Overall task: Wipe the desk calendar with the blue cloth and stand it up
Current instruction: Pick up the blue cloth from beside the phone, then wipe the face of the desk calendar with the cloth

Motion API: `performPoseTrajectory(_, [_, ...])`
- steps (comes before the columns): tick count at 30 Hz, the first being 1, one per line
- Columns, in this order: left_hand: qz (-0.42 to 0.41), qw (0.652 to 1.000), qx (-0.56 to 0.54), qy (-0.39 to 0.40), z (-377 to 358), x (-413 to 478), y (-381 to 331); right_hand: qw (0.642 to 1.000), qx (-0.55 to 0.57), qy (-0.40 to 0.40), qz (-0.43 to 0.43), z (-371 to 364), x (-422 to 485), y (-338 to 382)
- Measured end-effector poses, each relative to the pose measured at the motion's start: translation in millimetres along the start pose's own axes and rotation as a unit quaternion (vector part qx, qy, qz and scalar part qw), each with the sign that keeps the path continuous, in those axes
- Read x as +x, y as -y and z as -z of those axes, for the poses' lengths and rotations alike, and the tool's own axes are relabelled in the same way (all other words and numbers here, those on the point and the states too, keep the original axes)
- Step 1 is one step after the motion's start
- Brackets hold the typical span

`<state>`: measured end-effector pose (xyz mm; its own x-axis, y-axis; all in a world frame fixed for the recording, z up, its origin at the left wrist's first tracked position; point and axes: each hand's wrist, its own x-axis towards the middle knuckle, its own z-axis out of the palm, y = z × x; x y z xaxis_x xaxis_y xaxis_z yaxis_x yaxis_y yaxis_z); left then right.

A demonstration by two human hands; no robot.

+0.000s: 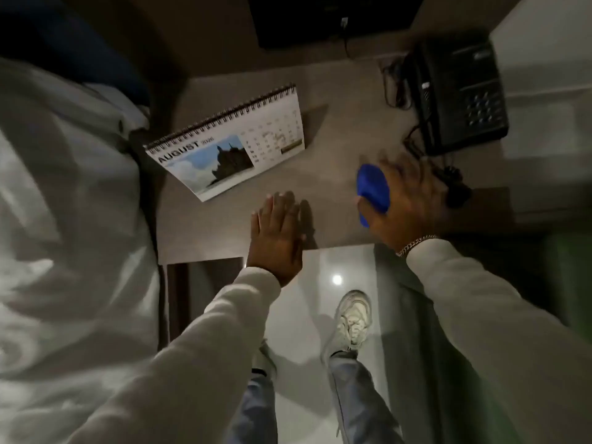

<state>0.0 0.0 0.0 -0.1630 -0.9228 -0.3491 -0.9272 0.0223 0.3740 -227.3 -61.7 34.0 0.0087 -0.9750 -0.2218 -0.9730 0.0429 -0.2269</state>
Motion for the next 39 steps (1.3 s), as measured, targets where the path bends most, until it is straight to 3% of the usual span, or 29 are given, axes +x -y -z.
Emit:
performPoseTrajectory(2, [0.009,0.999,0.022,-0.035,-16,5,1,1.000,0.005,-0.006,-0.014,-19,1,-1])
performPoseTrajectory(8, [0.027,0.994,0.107,-0.023,-44,10,5,0.999,0.009,-0.034,0.006,-53,3,-10])
performPoseTrajectory(16, [-0.001,0.995,0.090,0.034,-9,7,-3,0.992,0.018,-0.117,0.042,-56,6,-3])
performPoseTrajectory(23, [-0.119,0.984,0.105,-0.082,87,9,26,0.967,0.248,-0.059,-0.024,-46,-12,62])
performPoseTrajectory(27, [-0.194,0.963,0.134,-0.128,147,30,63,0.931,0.342,-0.118,-0.056,-55,-31,124])
performPoseTrajectory(33, [-0.305,0.915,0.260,-0.035,197,89,97,0.877,0.440,-0.162,-0.106,-73,-30,188])
performPoseTrajectory(39, [-0.386,0.880,0.276,0.038,205,119,106,0.839,0.470,-0.245,-0.125,-95,-5,224])
